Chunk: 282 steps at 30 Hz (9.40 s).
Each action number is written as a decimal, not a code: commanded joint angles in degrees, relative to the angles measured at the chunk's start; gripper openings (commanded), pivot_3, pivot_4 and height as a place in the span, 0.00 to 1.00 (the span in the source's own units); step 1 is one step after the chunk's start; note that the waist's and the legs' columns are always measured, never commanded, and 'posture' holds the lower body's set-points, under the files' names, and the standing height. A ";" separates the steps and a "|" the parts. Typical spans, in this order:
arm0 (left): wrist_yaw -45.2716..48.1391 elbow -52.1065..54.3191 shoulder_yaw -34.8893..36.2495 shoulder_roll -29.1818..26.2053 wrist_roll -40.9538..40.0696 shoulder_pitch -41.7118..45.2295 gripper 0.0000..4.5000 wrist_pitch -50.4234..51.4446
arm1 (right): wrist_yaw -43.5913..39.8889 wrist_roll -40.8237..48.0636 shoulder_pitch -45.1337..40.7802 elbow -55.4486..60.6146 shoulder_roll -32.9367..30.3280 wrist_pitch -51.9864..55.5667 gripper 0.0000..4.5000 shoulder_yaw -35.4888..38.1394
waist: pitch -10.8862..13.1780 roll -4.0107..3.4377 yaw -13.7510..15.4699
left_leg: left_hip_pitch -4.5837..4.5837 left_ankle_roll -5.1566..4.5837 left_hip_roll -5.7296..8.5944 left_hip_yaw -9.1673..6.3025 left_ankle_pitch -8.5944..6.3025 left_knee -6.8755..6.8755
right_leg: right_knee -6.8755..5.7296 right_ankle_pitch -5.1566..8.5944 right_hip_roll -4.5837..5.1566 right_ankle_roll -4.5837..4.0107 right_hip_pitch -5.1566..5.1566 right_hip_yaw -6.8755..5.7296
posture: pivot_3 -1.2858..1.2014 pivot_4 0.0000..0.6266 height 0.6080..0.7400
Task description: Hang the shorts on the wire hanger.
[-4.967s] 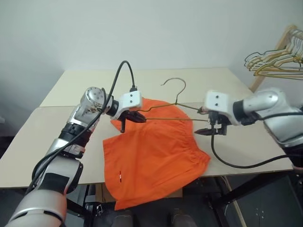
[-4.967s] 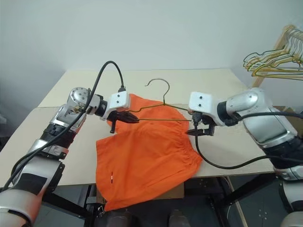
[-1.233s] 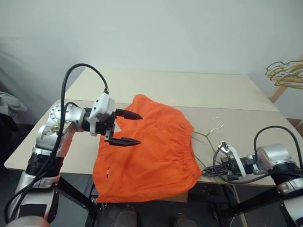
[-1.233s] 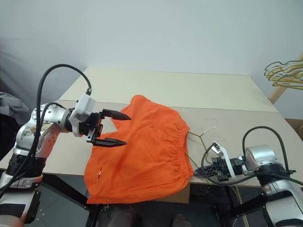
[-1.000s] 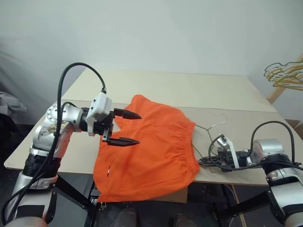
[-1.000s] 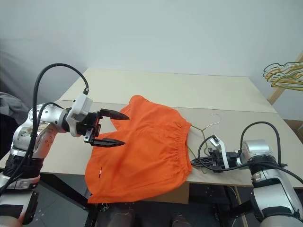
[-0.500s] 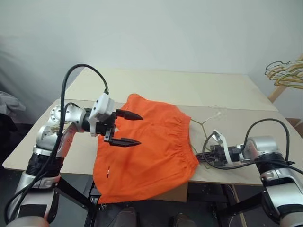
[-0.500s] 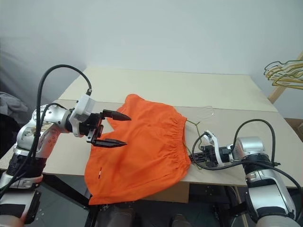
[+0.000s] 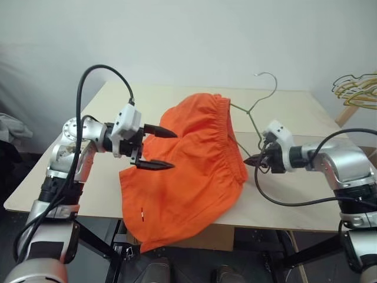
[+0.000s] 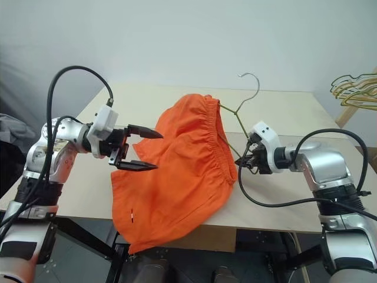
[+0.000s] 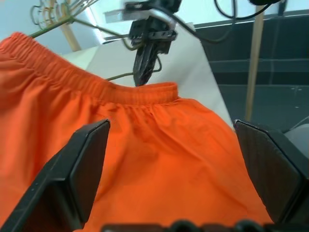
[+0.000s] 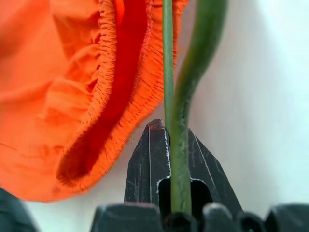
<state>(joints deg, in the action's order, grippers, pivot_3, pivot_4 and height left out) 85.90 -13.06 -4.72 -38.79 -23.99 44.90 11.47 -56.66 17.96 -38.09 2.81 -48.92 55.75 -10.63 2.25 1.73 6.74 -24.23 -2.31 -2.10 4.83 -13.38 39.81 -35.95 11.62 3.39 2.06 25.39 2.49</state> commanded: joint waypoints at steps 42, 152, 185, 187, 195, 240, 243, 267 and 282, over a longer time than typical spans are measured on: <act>6.22 -51.48 -15.09 9.48 23.19 30.85 0.22 -39.77 | -17.04 -8.39 -21.33 12.03 -6.67 6.42 0.00 -21.67 | 0.01 -0.02 -6.20 | -0.83 0.00 0.00 0.08 0.00 0.39 | -0.40 -0.45 0.06 -0.06 0.91 0.07 | 0.52 0.00 1.00; 2.45 -36.51 -19.15 -2.20 16.67 12.95 0.00 -21.45 | 3.65 14.36 30.17 17.43 -9.74 -10.16 0.00 27.31 | 0.02 0.03 -6.40 | 0.25 -0.05 0.11 -0.14 -0.05 0.64 | -0.76 0.27 0.07 0.09 -0.26 0.17 | 0.52 0.00 1.00; 3.97 -42.16 -13.61 7.50 25.25 15.48 0.00 -24.57 | 6.17 20.91 17.16 28.12 -8.04 -8.92 0.99 22.54 | 0.02 0.03 -7.71 | 0.23 -0.05 0.06 -0.13 -0.05 0.63 | -0.75 0.25 0.04 0.08 -0.20 0.14 | 0.52 0.00 1.00; 4.07 -42.26 -13.42 7.65 25.46 15.59 0.00 -24.58 | 7.40 20.74 13.84 29.04 -5.86 -8.00 0.99 18.28 | 0.02 0.03 -7.81 | 0.26 -0.05 0.05 -0.13 -0.05 0.59 | -0.76 0.25 0.02 0.07 -0.21 0.14 | 0.51 0.00 1.00; 4.79 -42.53 -12.78 8.09 26.31 16.03 0.00 -24.88 | 11.52 11.29 -5.60 19.56 6.04 -0.33 0.99 -4.64 | 0.02 0.01 -8.36 | 0.24 -0.04 0.03 -0.04 -0.05 0.55 | -0.80 0.16 0.05 -0.11 -0.12 0.17 | 0.52 0.00 1.00; 1.98 -45.45 -12.35 2.46 27.09 16.76 0.96 -31.33 | 0.62 0.21 -7.20 11.80 8.95 -10.56 0.00 -8.05 | 0.02 0.02 -7.38 | -0.47 -0.03 0.09 -0.07 -0.03 0.59 | -1.04 -0.23 0.04 -0.07 0.66 0.14 | 0.53 0.00 1.00; -0.08 -46.83 -12.31 3.10 29.05 17.01 0.79 -32.70 | 0.32 0.24 -7.19 12.05 8.71 -10.30 0.00 -7.82 | 0.02 0.02 -7.35 | -0.48 -0.03 0.09 -0.07 -0.03 0.59 | -1.04 -0.23 0.04 -0.06 0.66 0.14 | 0.53 0.00 1.00; 2.90 -46.74 -8.03 2.70 28.91 18.43 0.35 -29.20 | -1.87 0.03 -4.93 13.29 5.92 -10.43 0.00 -7.48 | 0.02 0.02 -7.42 | -0.49 -0.03 0.09 -0.06 -0.03 0.60 | -1.04 -0.24 0.04 -0.07 0.67 0.14 | 0.53 0.00 1.00; 0.52 -47.23 -7.62 2.93 29.82 17.87 0.01 -29.31 | -2.27 0.33 -4.57 13.62 5.10 -9.95 0.00 -7.27 | 0.02 0.02 -7.40 | -0.48 -0.03 0.09 -0.06 -0.03 0.60 | -1.05 -0.24 0.04 -0.07 0.67 0.14 | 0.53 0.00 1.00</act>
<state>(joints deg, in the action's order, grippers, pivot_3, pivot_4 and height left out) 86.50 -61.49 -13.63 -35.52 6.62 61.27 -18.34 -58.63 18.10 -41.98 14.83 -43.08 46.30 -20.93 2.27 1.75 -0.66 -24.72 -2.33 -2.00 4.77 -13.40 40.41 -36.99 11.38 3.43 1.99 26.06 2.63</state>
